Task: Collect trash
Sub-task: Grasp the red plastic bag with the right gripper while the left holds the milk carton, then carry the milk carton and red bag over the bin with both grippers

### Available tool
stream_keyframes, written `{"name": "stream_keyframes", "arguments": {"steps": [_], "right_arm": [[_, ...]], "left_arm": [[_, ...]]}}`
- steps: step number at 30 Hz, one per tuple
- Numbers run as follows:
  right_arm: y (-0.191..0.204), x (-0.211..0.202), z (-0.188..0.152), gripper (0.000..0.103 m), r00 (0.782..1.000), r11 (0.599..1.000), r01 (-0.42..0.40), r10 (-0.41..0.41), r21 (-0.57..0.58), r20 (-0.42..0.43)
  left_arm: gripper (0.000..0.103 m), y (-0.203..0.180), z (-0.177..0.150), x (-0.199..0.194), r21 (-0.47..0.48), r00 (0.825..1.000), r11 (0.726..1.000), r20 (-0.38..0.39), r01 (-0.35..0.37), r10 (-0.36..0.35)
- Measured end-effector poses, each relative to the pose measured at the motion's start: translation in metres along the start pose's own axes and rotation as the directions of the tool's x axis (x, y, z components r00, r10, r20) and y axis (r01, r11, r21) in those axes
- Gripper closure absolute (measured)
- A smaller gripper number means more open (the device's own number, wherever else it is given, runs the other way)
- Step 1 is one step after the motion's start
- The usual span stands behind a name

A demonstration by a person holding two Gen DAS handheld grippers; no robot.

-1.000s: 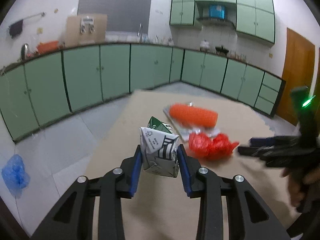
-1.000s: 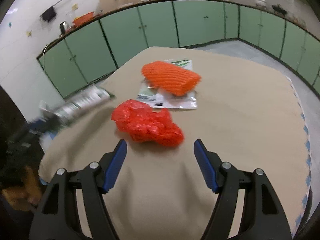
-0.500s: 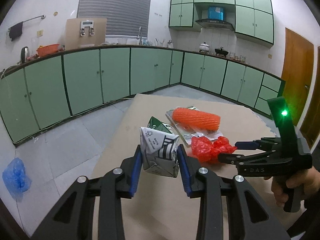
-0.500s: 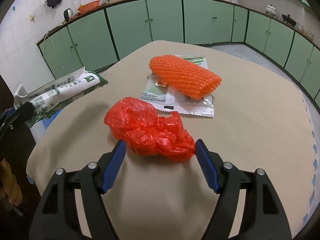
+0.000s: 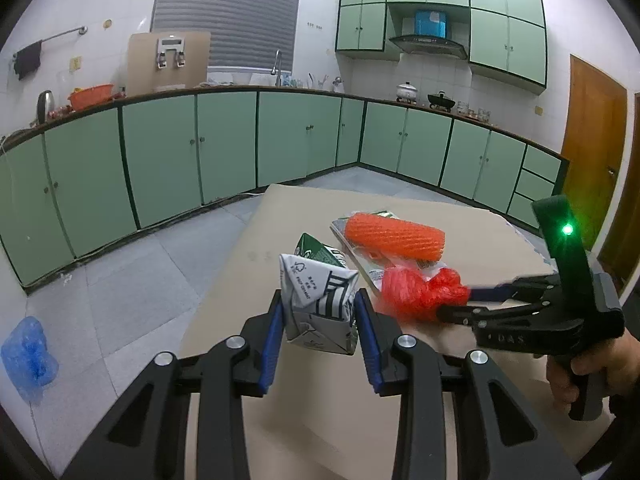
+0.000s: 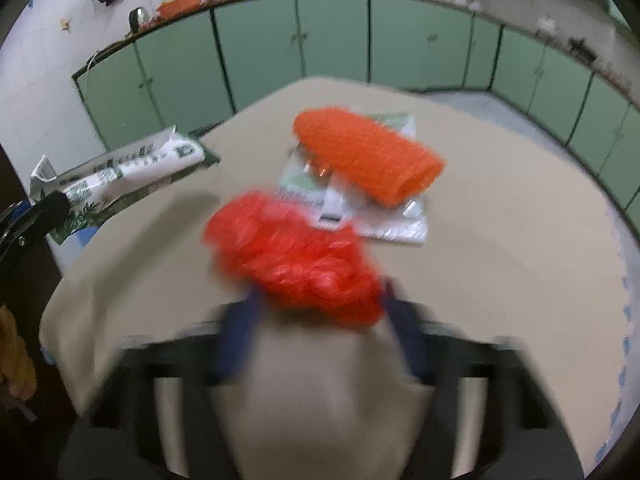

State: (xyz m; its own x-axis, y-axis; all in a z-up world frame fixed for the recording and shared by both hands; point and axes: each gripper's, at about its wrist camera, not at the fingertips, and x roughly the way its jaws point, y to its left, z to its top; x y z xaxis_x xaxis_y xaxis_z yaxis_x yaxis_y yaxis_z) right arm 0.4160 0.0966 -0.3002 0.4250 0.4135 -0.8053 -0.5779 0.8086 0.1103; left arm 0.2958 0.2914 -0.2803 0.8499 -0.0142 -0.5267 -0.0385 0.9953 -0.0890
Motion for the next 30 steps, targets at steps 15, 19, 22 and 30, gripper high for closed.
{"name": "stream_keyframes", "arguments": {"steps": [15,19,22,30], "right_arm": [[-0.019,-0.072,-0.031,0.1,0.995,0.994,-0.09,0.087,0.056,0.058],[-0.032,-0.113,-0.045,0.101,0.992,0.994,-0.082,0.075,0.071,0.099],[-0.055,-0.146,-0.06,0.101,0.99,0.991,-0.076,0.062,0.113,0.125],[-0.151,-0.231,-0.127,0.101,0.984,0.951,0.021,-0.076,0.309,0.164]], "left_arm": [[0.068,-0.012,0.008,-0.015,0.02,1.0,1.0,0.008,0.021,-0.021],[0.068,-0.03,0.013,-0.025,0.04,0.999,0.998,0.016,0.045,-0.045],[0.068,-0.05,0.016,-0.028,0.068,0.997,0.995,0.017,0.071,-0.072],[0.068,-0.156,0.021,-0.027,0.175,0.975,0.959,-0.019,0.221,-0.221]]}}
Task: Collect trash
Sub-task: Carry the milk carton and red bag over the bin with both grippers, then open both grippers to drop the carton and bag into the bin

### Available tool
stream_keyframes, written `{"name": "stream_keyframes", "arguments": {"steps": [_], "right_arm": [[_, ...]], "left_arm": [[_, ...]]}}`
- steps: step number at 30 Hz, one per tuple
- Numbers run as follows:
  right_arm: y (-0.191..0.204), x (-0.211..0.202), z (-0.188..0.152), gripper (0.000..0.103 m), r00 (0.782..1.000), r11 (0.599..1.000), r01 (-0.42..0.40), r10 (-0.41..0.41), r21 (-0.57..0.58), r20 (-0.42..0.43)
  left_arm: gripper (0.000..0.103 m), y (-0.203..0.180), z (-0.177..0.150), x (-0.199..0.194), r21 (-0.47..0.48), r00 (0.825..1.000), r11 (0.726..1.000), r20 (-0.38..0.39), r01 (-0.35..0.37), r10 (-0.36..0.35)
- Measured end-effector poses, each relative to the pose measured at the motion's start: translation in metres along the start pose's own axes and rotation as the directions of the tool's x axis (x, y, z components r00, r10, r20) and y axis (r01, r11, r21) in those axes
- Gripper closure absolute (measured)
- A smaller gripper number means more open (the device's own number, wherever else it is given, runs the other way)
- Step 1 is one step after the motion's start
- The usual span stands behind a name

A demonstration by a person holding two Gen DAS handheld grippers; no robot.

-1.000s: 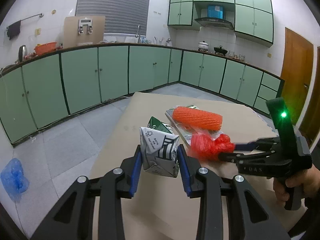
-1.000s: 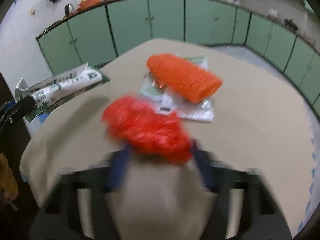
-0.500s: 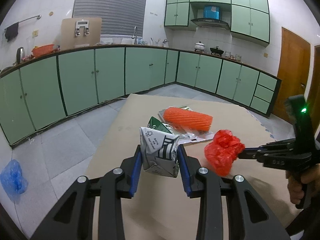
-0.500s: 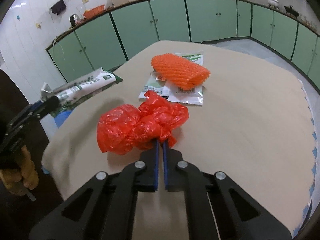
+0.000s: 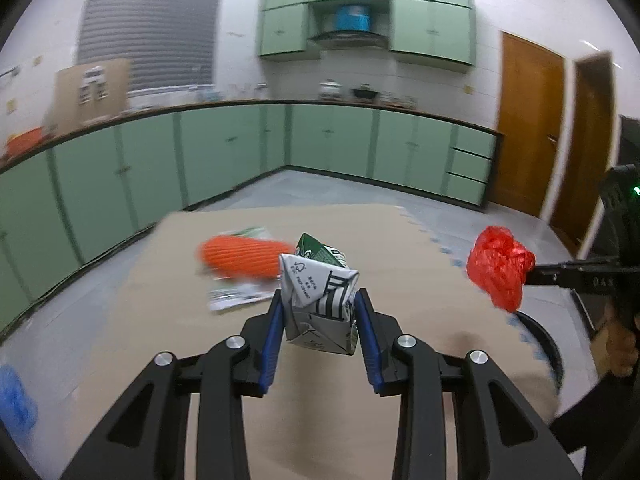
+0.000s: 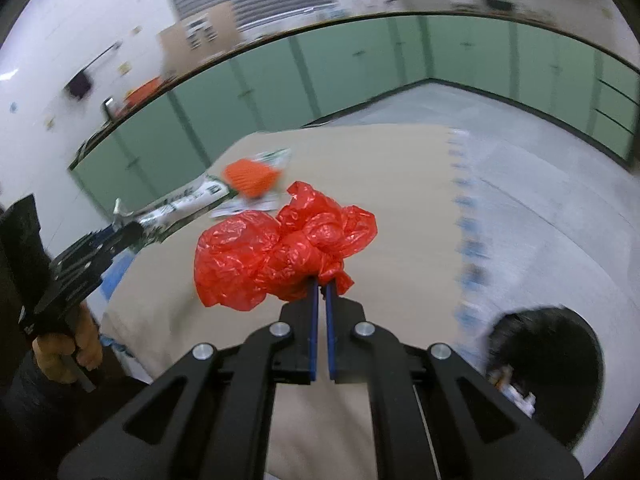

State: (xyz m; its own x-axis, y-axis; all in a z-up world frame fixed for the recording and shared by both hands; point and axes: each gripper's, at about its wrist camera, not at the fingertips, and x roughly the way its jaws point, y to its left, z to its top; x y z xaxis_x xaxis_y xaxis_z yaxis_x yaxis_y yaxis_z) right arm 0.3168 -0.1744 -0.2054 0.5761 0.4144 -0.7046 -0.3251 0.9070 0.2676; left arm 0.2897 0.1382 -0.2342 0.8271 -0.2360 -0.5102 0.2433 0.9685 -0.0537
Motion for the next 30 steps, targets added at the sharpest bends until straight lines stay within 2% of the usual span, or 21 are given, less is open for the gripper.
{"name": "stream_keyframes", "arguments": {"steps": [4,6,9,12,13,14,16,19,21,23,24,25,28,30], "right_arm": [[-0.076,-0.035,-0.023,0.101,0.993,0.987,0.117,-0.119,0.111,0.015],[-0.117,-0.048,-0.04,0.101,0.983,0.97,0.182,-0.185,0.163,0.001],[-0.177,-0.059,-0.068,0.101,0.958,0.929,0.286,-0.285,0.234,-0.041],[-0.222,-0.058,-0.093,0.101,0.94,0.893,0.34,-0.328,0.295,-0.091],[-0.239,-0.054,-0.101,0.101,0.933,0.878,0.36,-0.34,0.316,-0.116],[-0.252,-0.05,-0.106,0.101,0.926,0.865,0.376,-0.349,0.331,-0.14],[-0.274,-0.039,-0.117,0.101,0.924,0.851,0.381,-0.338,0.362,-0.179],[-0.305,-0.018,-0.128,0.099,0.914,0.833,0.397,-0.319,0.386,-0.253],[-0.316,-0.007,-0.133,0.094,0.902,0.825,0.413,-0.311,0.386,-0.3],[-0.322,-0.007,-0.135,0.088,0.895,0.818,0.428,-0.323,0.384,-0.308],[-0.327,-0.01,-0.136,0.077,0.893,0.812,0.434,-0.331,0.39,-0.304],[-0.328,-0.014,-0.136,0.071,0.894,0.806,0.436,-0.338,0.399,-0.293],[-0.337,-0.028,-0.141,0.069,0.907,0.797,0.417,-0.33,0.438,-0.263],[-0.338,-0.036,-0.141,0.069,0.908,0.794,0.415,-0.335,0.445,-0.25]], "left_arm": [[0.068,-0.069,0.011,0.022,0.047,0.991,0.99,-0.03,0.131,-0.129],[0.068,-0.119,0.016,0.038,0.089,0.976,0.973,-0.054,0.214,-0.209],[0.068,-0.186,0.017,0.066,0.127,0.943,0.937,-0.114,0.326,-0.313],[0.068,-0.247,0.015,0.098,0.145,0.899,0.896,-0.202,0.42,-0.389],[0.068,-0.271,0.013,0.113,0.152,0.878,0.879,-0.248,0.453,-0.409],[0.068,-0.287,0.01,0.123,0.155,0.866,0.87,-0.279,0.468,-0.416],[0.068,-0.322,0.002,0.15,0.157,0.829,0.848,-0.359,0.506,-0.428],[0.068,-0.359,-0.011,0.179,0.183,0.801,0.832,-0.437,0.523,-0.408],[0.068,-0.382,-0.023,0.203,0.191,0.771,0.824,-0.509,0.534,-0.382],[0.067,-0.397,-0.036,0.225,0.224,0.765,0.824,-0.551,0.521,-0.334],[0.067,-0.402,-0.04,0.232,0.227,0.762,0.825,-0.561,0.518,-0.323],[0.066,-0.404,-0.043,0.237,0.223,0.759,0.827,-0.567,0.516,-0.32],[0.056,-0.406,-0.047,0.246,0.187,0.75,0.84,-0.576,0.509,-0.326],[0.056,-0.4,-0.044,0.248,0.168,0.753,0.851,-0.571,0.497,-0.327]]}}
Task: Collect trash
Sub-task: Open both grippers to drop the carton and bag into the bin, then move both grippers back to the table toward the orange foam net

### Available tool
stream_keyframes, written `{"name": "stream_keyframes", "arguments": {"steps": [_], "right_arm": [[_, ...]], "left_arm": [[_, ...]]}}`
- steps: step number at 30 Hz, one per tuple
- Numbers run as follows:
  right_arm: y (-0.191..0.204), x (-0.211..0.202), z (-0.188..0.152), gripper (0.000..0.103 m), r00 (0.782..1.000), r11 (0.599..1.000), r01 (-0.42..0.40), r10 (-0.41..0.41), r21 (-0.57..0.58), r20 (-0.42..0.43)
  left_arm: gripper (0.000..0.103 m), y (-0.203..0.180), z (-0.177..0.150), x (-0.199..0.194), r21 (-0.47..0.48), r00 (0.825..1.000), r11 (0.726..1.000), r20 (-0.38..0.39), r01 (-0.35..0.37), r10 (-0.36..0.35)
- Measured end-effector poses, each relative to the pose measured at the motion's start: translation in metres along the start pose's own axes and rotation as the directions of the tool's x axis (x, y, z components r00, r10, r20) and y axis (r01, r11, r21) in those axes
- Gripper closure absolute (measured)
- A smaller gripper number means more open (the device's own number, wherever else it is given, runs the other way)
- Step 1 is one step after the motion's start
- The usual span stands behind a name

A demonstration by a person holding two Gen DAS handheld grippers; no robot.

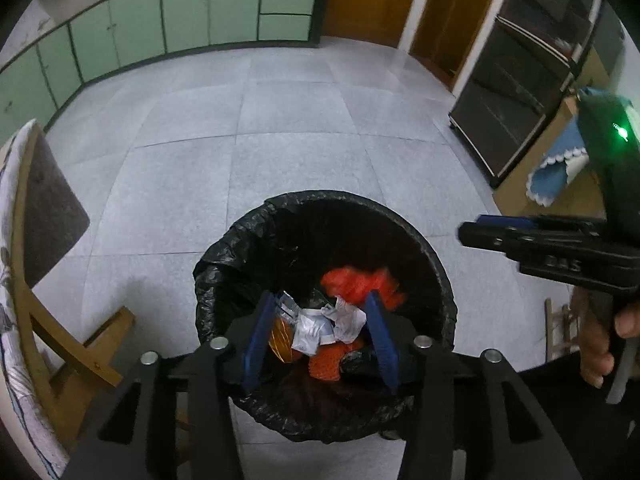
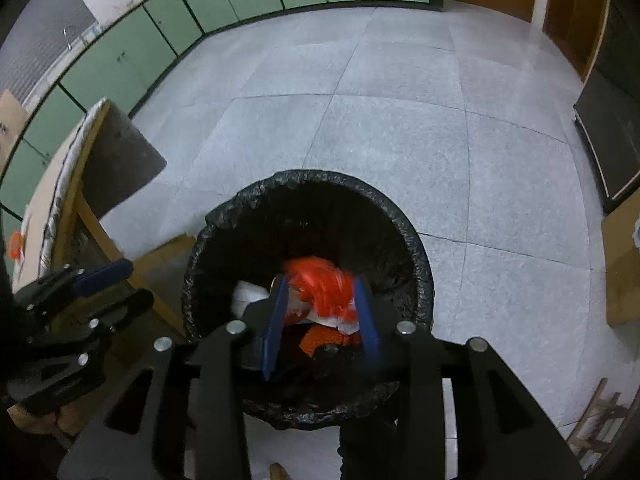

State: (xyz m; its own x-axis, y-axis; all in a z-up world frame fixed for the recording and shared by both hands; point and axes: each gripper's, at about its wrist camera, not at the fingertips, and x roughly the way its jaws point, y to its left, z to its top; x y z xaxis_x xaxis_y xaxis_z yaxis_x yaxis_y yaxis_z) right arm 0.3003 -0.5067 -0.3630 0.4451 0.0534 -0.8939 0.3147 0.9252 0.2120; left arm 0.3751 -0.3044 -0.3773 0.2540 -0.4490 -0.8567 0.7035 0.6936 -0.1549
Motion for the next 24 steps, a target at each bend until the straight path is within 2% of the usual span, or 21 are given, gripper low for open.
{"name": "stream_keyframes", "arguments": {"steps": [3,5,6,7,8,9,11,13,16,17,19,20,21,24], "right_arm": [[0.004,-0.018,0.001,0.068,0.999,1.0,-0.023,0.022,0.01,0.03],[0.01,-0.034,0.002,0.068,0.997,0.999,-0.035,0.035,-0.006,0.062],[0.02,-0.045,0.002,0.068,0.995,0.999,-0.044,0.046,-0.025,0.084],[0.032,-0.055,0.003,0.068,0.992,0.997,-0.058,0.064,-0.052,0.105],[0.046,-0.065,0.005,0.067,0.989,0.994,-0.07,0.08,-0.085,0.123],[0.065,-0.075,0.006,0.065,0.985,0.988,-0.082,0.1,-0.127,0.142],[0.106,-0.09,0.006,0.061,0.973,0.97,-0.132,0.166,-0.204,0.161],[0.154,-0.102,0.004,0.056,0.958,0.94,-0.176,0.232,-0.294,0.169],[0.233,-0.109,-0.001,0.053,0.933,0.87,-0.238,0.328,-0.431,0.146],[0.268,-0.107,-0.005,0.053,0.924,0.836,-0.265,0.363,-0.48,0.122],[0.321,-0.103,-0.01,0.052,0.91,0.786,-0.295,0.405,-0.544,0.092],[0.349,-0.098,-0.011,0.052,0.902,0.759,-0.315,0.425,-0.569,0.068],[0.368,-0.095,-0.012,0.052,0.899,0.745,-0.324,0.435,-0.583,0.056],[0.441,-0.08,-0.014,0.051,0.88,0.68,-0.367,0.476,-0.635,0.001]], "left_arm": [[0.056,0.003,0.002,-0.019,-0.025,0.999,1.0,0.043,-0.018,0.019],[0.052,0.012,-0.003,-0.053,-0.043,0.993,0.998,0.109,-0.046,0.05],[0.044,0.018,-0.007,-0.074,-0.057,0.986,0.996,0.149,-0.064,0.072],[0.04,0.023,-0.01,-0.09,-0.073,0.979,0.994,0.18,-0.082,0.094],[0.031,0.032,-0.019,-0.116,-0.105,0.965,0.988,0.226,-0.113,0.135],[0.027,0.042,-0.029,-0.14,-0.135,0.949,0.981,0.266,-0.138,0.17],[0.026,0.066,-0.054,-0.182,-0.197,0.913,0.958,0.313,-0.207,0.262],[0.024,0.096,-0.088,-0.227,-0.278,0.851,0.907,0.339,-0.318,0.402],[0.023,0.143,-0.137,-0.281,-0.377,0.757,0.82,0.345,-0.43,0.555],[0.022,0.156,-0.15,-0.294,-0.407,0.739,0.801,0.345,-0.439,0.58],[0.02,0.189,-0.172,-0.317,-0.459,0.714,0.767,0.331,-0.449,0.616],[0.02,0.211,-0.184,-0.327,-0.488,0.694,0.735,0.309,-0.471,0.65],[0.02,0.228,-0.193,-0.335,-0.506,0.685,0.718,0.296,-0.479,0.666],[0.02,0.275,-0.218,-0.351,-0.543,0.677,0.691,0.274,-0.477,0.683]]}}
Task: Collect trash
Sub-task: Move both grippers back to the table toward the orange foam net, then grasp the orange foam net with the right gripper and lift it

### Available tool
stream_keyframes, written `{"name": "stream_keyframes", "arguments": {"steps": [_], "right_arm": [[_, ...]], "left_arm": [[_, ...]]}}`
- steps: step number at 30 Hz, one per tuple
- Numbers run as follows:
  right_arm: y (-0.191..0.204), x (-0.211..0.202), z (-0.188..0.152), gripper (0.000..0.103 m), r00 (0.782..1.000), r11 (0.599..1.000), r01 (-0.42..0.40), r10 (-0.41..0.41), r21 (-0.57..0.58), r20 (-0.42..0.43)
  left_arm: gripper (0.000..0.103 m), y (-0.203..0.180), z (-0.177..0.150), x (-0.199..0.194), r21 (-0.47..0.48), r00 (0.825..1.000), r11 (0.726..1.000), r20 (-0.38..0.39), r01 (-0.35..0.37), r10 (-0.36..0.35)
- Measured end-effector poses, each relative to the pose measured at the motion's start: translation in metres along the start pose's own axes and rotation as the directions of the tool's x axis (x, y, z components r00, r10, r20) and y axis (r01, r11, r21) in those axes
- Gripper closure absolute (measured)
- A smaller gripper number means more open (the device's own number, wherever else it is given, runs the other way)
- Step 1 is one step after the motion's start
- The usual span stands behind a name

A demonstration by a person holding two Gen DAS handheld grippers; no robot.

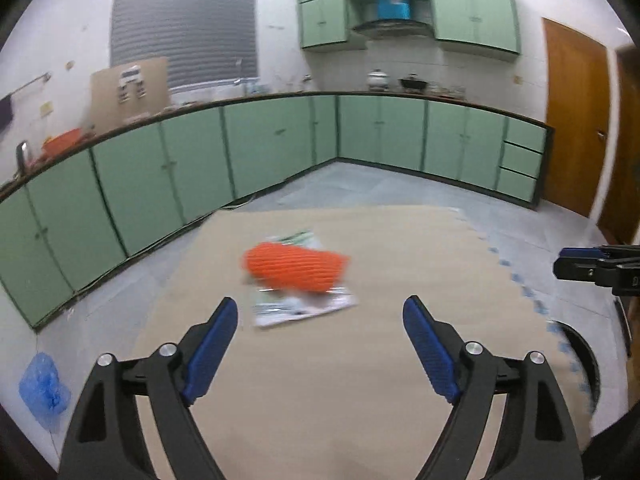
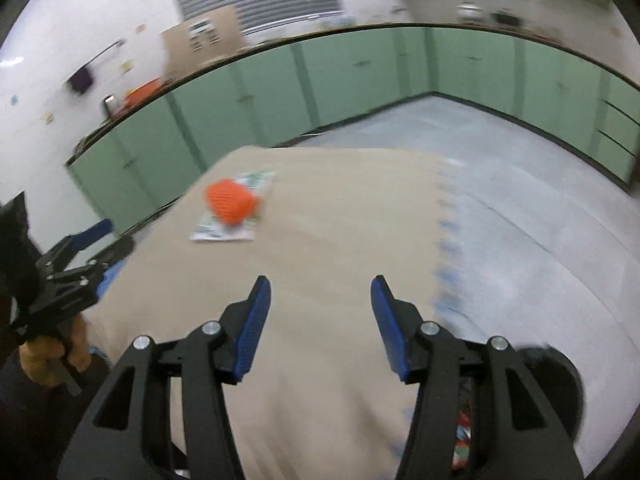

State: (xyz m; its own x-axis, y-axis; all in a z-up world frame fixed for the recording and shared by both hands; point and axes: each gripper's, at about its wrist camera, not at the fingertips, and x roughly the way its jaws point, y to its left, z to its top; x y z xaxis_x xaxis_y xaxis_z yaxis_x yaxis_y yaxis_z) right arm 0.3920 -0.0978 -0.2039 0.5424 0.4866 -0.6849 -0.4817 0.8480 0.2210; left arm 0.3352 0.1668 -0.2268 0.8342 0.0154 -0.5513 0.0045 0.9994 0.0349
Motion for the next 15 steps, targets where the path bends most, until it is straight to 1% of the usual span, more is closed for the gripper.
{"name": "stream_keyframes", "arguments": {"steps": [2,4,6,9,12,14,15], "right_arm": [[0.026,0.035,0.02,0.05,1.0,0.999,-0.027,0.026,-0.042,-0.013],[0.045,0.06,0.035,0.05,0.999,0.997,-0.04,0.038,-0.065,-0.03],[0.061,0.093,0.048,0.05,0.998,0.995,-0.047,0.043,-0.091,-0.046],[0.075,0.132,0.061,0.044,0.998,0.993,-0.035,0.029,-0.113,-0.058],[0.084,0.168,0.068,0.043,0.997,0.992,-0.034,0.024,-0.121,-0.079],[0.091,0.19,0.071,0.042,0.996,0.989,-0.013,0.001,-0.145,-0.087],[0.094,0.197,0.072,0.039,0.996,0.988,-0.002,-0.012,-0.157,-0.088]], "left_arm": [[0.02,0.025,-0.002,0.011,-0.019,1.0,1.0,-0.003,-0.012,0.012],[0.02,0.05,-0.003,0.031,-0.052,1.0,0.999,-0.026,-0.003,0.001],[0.02,0.063,-0.005,0.045,-0.056,0.999,0.998,-0.046,-0.011,0.008],[0.021,0.073,-0.007,0.065,-0.047,0.999,0.999,-0.048,-0.012,0.01],[0.021,0.082,-0.007,0.075,-0.042,0.999,0.999,-0.04,0.001,-0.003],[0.021,0.085,-0.009,0.079,-0.023,0.999,1.0,-0.04,-0.001,0.0],[0.021,0.086,-0.009,0.082,-0.013,0.999,1.0,-0.04,-0.003,0.002]]}}
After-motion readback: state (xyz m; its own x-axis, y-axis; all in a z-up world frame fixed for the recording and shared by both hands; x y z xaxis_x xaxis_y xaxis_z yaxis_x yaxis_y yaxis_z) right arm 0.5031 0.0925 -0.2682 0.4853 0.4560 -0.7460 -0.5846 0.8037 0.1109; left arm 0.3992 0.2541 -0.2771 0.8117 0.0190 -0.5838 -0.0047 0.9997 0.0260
